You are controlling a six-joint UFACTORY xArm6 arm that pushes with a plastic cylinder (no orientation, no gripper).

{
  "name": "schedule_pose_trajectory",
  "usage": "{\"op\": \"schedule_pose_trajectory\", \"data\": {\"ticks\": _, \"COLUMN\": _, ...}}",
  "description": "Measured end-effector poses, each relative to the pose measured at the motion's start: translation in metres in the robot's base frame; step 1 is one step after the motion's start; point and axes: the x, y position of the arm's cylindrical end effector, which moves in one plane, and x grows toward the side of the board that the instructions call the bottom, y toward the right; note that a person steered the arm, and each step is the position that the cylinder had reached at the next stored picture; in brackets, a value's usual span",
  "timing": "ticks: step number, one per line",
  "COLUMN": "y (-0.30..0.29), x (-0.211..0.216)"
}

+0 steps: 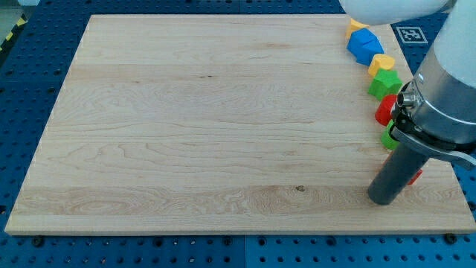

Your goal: Push the red star below the green circle

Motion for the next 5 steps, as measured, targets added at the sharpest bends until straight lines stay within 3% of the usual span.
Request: {"op": "schedule_pose_trajectory", "data": {"ticks": 5, "y": 0.015, "x": -0.055}}
